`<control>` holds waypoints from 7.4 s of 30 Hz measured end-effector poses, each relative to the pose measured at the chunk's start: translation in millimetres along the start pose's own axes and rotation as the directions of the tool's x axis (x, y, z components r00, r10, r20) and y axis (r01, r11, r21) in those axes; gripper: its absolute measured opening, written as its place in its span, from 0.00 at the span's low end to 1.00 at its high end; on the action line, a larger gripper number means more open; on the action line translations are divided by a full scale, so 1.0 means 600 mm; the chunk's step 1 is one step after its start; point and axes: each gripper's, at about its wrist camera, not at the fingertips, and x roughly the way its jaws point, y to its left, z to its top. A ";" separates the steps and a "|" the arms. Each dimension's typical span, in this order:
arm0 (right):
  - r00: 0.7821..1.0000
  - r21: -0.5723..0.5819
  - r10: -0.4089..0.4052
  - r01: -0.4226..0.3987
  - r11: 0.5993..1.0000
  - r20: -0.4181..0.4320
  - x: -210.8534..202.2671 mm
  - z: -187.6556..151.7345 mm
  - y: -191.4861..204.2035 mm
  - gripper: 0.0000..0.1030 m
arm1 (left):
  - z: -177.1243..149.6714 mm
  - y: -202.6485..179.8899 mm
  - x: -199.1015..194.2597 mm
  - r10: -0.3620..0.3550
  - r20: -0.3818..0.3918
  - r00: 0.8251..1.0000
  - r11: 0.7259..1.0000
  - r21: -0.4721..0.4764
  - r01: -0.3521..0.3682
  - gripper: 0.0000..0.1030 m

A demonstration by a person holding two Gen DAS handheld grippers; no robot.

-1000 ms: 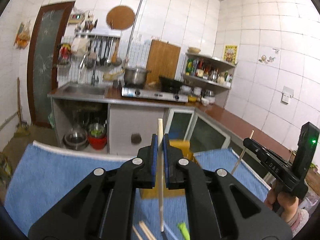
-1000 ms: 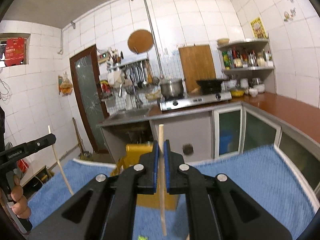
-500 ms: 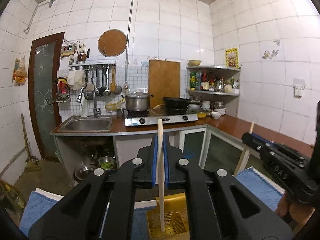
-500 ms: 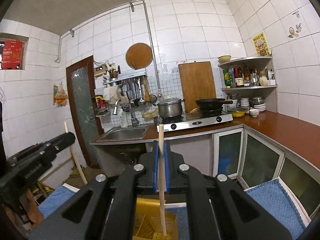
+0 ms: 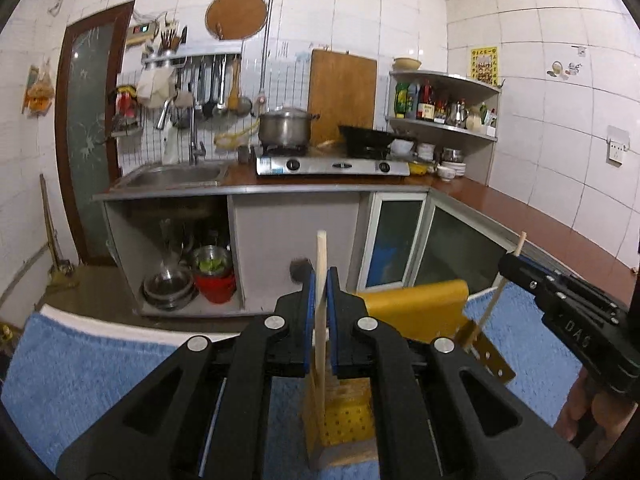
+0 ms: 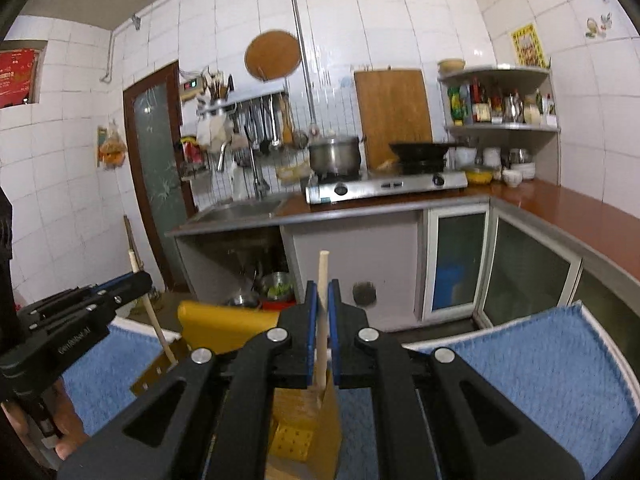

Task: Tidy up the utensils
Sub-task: 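Open both tools to drop the chopsticks into the yellow holder, then close the left tool on a wooden chopstick while the right tool grasps another, then lift the chopsticks with both tools and lower them into the yellow holder, then open both tools to release the chopsticks in the holder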

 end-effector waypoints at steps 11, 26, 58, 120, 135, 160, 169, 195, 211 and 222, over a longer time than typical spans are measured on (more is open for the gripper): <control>0.999 0.000 -0.015 0.015 1.000 -0.042 -0.079 0.009 0.002 0.53 | -0.004 0.044 -0.118 0.042 0.007 0.999 0.996 -0.082 -0.042 0.72; 0.976 -0.037 -0.135 0.131 0.991 -0.170 -0.190 -0.096 -0.011 0.70 | -0.126 0.075 -0.250 0.164 -0.135 0.977 0.981 -0.084 -0.176 0.95; 0.889 -0.035 -0.210 0.215 0.976 -0.406 -0.115 -0.260 -0.044 0.59 | -0.301 0.055 -0.152 0.098 -0.404 0.910 0.984 -0.096 -0.148 0.81; 0.915 0.119 -0.055 0.111 0.987 -0.400 -0.169 -0.164 -0.073 0.07 | -0.194 0.033 -0.181 -0.022 -0.376 0.926 0.992 -0.122 -0.026 0.05; 0.971 0.076 -0.056 0.076 0.994 -0.233 -0.245 -0.108 -0.043 0.06 | -0.137 0.016 -0.262 -0.042 -0.228 0.973 0.994 -0.107 0.018 0.04; 0.999 0.043 -0.038 0.038 0.998 -0.007 -0.267 0.013 -0.007 0.06 | -0.038 0.022 -0.285 -0.066 -0.089 0.994 0.993 -0.102 0.057 0.04; 0.987 0.028 -0.026 0.022 0.999 0.161 -0.228 0.129 0.019 0.06 | 0.096 0.009 -0.265 -0.049 0.017 0.999 0.997 -0.058 0.050 0.04; 0.994 -0.034 -0.034 0.038 0.999 0.108 0.001 0.032 0.021 0.06 | 0.010 0.024 -0.039 -0.049 -0.069 0.996 0.998 -0.051 0.045 0.04; 1.000 -0.064 -0.019 0.018 0.998 -0.006 -0.021 -0.021 0.013 0.53 | -0.017 0.019 -0.080 0.023 -0.035 0.999 0.996 -0.081 -0.026 0.57; 0.991 -0.069 -0.129 0.126 0.990 -0.043 -0.129 -0.020 -0.002 0.62 | -0.011 0.049 -0.190 0.097 -0.025 0.995 0.988 -0.120 -0.099 0.95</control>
